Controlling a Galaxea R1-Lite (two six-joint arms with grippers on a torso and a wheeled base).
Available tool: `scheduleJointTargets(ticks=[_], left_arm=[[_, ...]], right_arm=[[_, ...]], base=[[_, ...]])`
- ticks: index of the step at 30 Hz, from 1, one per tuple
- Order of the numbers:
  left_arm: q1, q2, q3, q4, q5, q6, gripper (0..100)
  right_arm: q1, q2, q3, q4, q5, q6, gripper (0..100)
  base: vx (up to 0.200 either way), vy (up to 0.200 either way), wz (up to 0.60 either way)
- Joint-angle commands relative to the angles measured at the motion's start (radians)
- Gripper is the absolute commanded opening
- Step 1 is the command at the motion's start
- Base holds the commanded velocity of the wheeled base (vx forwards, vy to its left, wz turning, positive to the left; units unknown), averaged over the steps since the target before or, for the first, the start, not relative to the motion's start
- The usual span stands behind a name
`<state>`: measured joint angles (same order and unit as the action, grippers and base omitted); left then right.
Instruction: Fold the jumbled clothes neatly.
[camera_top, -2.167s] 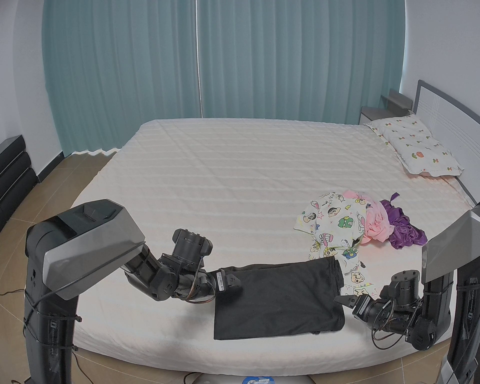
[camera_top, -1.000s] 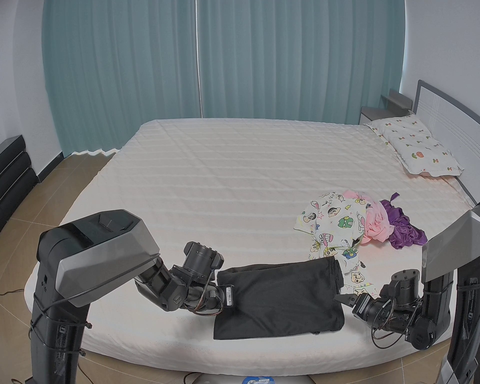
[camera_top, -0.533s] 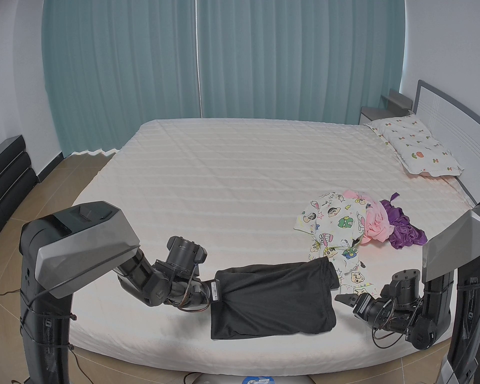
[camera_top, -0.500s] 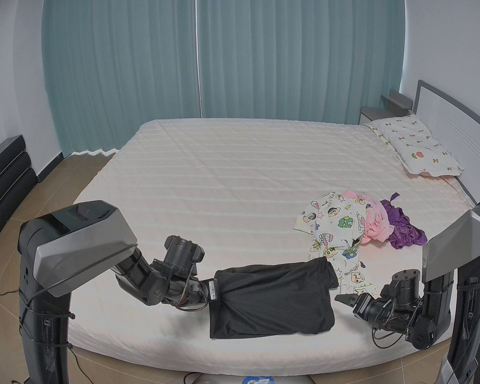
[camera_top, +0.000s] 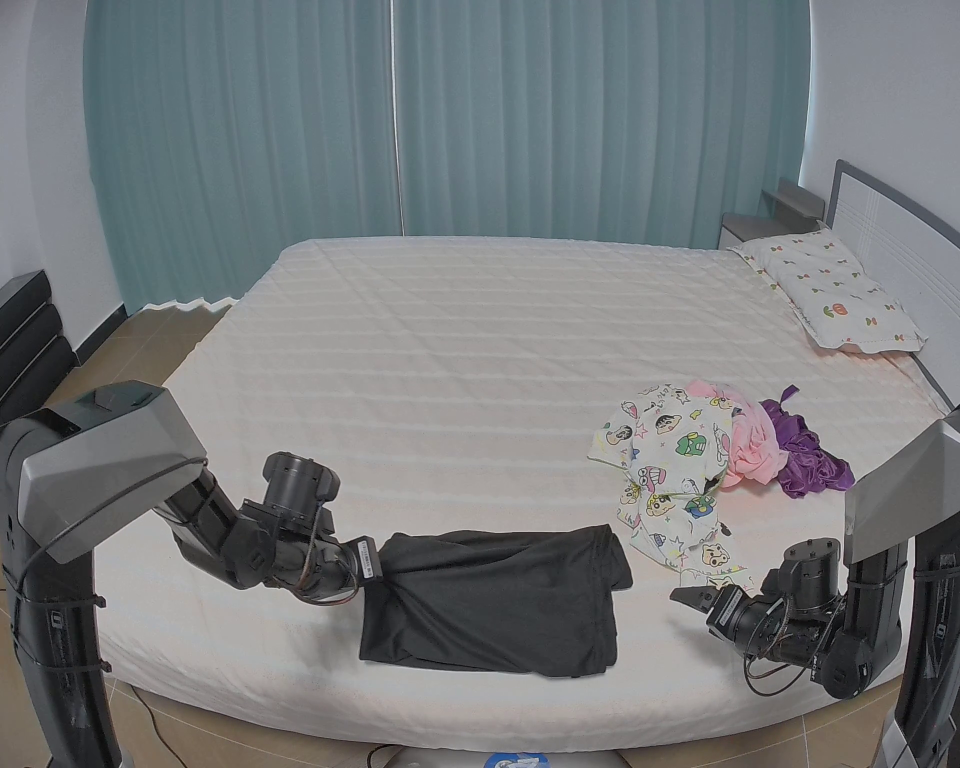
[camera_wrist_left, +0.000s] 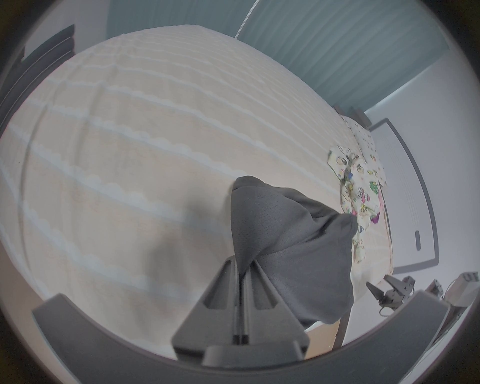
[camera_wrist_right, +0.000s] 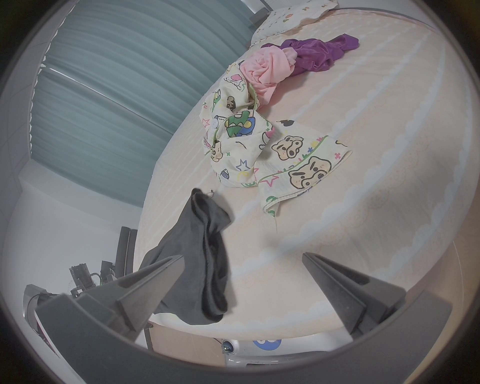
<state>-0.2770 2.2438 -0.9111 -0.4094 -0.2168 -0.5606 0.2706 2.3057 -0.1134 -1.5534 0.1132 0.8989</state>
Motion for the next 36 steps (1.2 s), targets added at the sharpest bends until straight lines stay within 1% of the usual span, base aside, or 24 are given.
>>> scheduleJointTargets(ticks=[1,6,10,11,13,16,19,20,21,27,36], left_arm=[[0.093,-0.026,0.027,-0.002,-0.022,0.004,0],[0.219,-0.027,0.029,0.000,-0.052,0.033,0],[0.340,-0.013,0.020,0.000,-0.076,0.076,0],[0.348,-0.012,0.018,0.000,-0.078,0.079,0],[0.401,-0.003,0.011,-0.002,-0.085,0.091,0],[0.450,0.011,0.000,0.000,-0.093,0.100,0],[0.490,0.020,-0.002,0.000,-0.096,0.110,0],[0.490,0.020,-0.002,0.000,-0.096,0.110,0],[0.515,0.031,-0.002,-0.002,-0.096,0.120,0],[0.573,0.046,-0.023,0.000,-0.098,0.142,0],[0.618,0.079,-0.071,0.007,-0.096,0.140,0]], right_arm=[[-0.001,0.003,0.000,-0.014,0.000,0.002,100],[-0.001,0.003,0.000,-0.014,0.000,0.002,100],[-0.001,0.004,0.000,-0.014,0.000,0.002,100],[-0.001,0.004,0.000,-0.014,0.000,0.002,100],[-0.001,0.004,0.000,-0.014,0.000,0.002,100],[-0.001,0.003,-0.002,-0.014,-0.001,0.003,100],[-0.002,0.003,-0.005,-0.014,-0.001,0.003,100],[-0.002,0.003,-0.005,-0.014,-0.001,0.003,100],[-0.002,0.003,-0.005,-0.014,-0.001,0.003,100],[-0.008,0.003,-0.006,-0.014,-0.001,0.003,100],[-0.008,0.004,-0.006,-0.014,-0.001,0.003,100]], base=[[0.000,0.000,0.00],[0.000,0.000,0.00],[0.000,0.000,0.00],[0.000,0.000,0.00],[0.000,0.000,0.00],[0.000,0.000,0.00],[0.000,0.000,0.00],[0.000,0.000,0.00],[0.000,0.000,0.00],[0.000,0.000,0.00],[0.000,0.000,0.00]])
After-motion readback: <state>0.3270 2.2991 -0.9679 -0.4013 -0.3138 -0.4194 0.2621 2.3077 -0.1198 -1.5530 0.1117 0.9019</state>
